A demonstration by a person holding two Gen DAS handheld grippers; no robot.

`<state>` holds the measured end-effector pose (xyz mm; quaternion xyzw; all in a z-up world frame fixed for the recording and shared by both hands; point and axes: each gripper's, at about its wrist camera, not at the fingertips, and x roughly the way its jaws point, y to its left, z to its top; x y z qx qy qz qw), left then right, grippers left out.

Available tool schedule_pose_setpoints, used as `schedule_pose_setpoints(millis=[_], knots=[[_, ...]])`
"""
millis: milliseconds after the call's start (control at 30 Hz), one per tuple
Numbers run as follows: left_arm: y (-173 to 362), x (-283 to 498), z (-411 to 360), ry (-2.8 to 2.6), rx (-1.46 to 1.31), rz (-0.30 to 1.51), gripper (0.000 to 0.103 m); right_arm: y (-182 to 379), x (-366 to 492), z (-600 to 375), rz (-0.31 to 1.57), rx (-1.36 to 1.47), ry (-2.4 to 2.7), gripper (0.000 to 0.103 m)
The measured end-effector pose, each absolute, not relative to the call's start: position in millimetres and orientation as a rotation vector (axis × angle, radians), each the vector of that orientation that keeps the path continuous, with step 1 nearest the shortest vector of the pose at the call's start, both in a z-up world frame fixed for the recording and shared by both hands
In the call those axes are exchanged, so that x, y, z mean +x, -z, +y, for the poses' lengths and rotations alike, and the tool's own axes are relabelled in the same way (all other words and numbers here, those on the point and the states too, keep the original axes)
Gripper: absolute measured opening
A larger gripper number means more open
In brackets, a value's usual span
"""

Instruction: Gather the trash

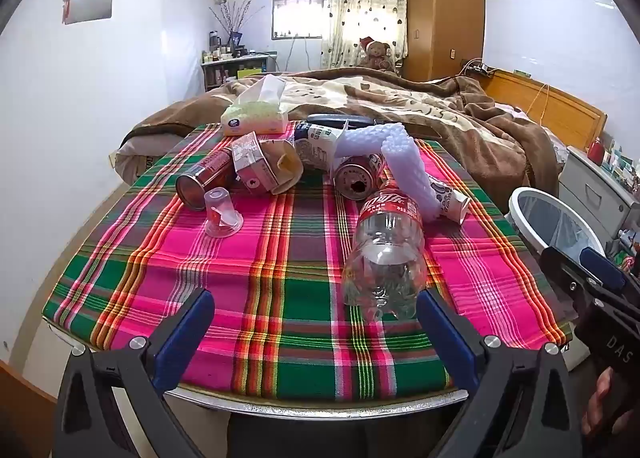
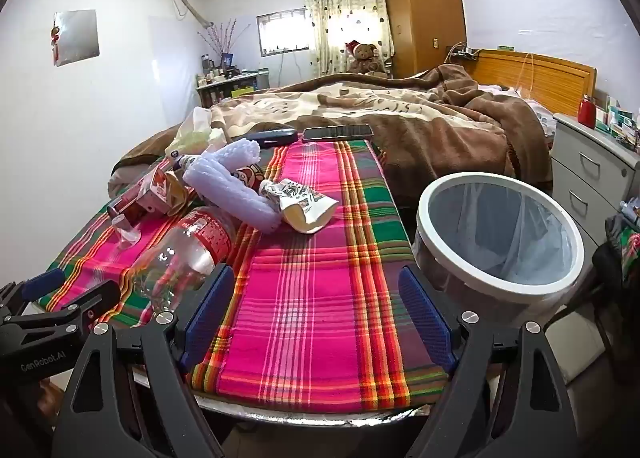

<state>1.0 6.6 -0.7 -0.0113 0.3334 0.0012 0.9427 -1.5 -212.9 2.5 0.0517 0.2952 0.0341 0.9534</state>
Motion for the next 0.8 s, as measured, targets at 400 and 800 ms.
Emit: schedule_pose_setpoints(millis=[400,800], knots=[[0.8,1.5,7.5,-0.004,-0.025,0.681,0.102,-3.1,-2.0,-213.0,0.602,0.106,-0.070,0.086],[0.5,1.3,7.4,-0.004,-0.024,0.681,0.102,-3.6,-2.2,-212.9,0.600,0.106,-0.071,0.086]])
